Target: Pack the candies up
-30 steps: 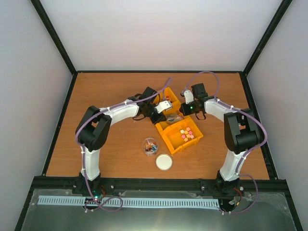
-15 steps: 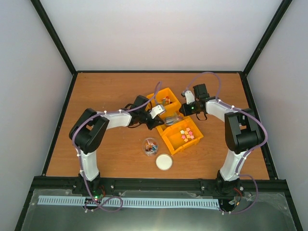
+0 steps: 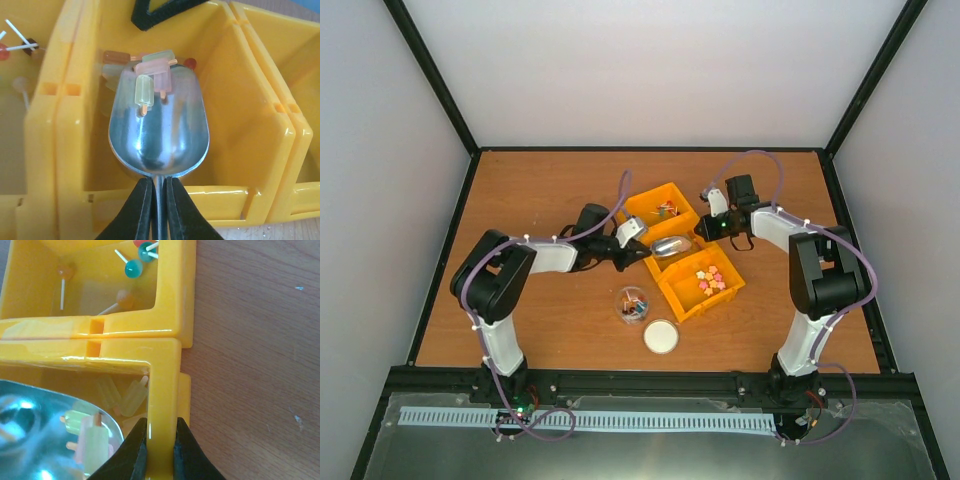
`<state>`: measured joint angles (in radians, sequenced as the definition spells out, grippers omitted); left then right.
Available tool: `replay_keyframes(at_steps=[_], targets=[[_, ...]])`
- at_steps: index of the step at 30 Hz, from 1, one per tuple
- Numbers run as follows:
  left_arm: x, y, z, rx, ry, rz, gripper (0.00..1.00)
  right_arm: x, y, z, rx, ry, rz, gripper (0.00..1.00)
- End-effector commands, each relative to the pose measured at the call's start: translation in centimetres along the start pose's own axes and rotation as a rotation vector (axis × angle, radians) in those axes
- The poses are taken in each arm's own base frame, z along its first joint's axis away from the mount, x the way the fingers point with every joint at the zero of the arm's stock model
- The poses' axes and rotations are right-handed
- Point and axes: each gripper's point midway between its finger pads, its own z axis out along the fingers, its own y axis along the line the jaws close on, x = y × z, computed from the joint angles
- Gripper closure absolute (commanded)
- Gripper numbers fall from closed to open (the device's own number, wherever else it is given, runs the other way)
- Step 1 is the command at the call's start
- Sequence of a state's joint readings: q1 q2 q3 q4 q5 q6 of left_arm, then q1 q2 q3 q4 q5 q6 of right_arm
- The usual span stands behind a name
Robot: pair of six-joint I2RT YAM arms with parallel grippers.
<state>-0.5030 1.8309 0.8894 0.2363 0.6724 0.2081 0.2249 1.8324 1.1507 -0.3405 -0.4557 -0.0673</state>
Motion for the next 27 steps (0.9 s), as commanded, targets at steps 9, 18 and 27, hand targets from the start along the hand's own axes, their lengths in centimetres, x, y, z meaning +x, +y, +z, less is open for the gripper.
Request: replay_keyframes(at_steps=[9, 18, 27], targets=[[-3.1, -0.1, -2.7, 0.062, -0.182, 0.060, 0.99, -1.4, 0.3, -1.2, -0.030, -0.065, -0.033, 0.97], [-6.0, -1.1, -5.3, 0.089, -0.216, 0.103, 0.99, -1.2, 0.5, -1.2, -0.038, -0.062, -0.042, 0.97], [-6.7, -2.0, -10.7, 0.118, -0.206, 0.112, 0.99, -1.0, 0.6, -1.2, -0.047, -0.055, -0.045, 0.97]])
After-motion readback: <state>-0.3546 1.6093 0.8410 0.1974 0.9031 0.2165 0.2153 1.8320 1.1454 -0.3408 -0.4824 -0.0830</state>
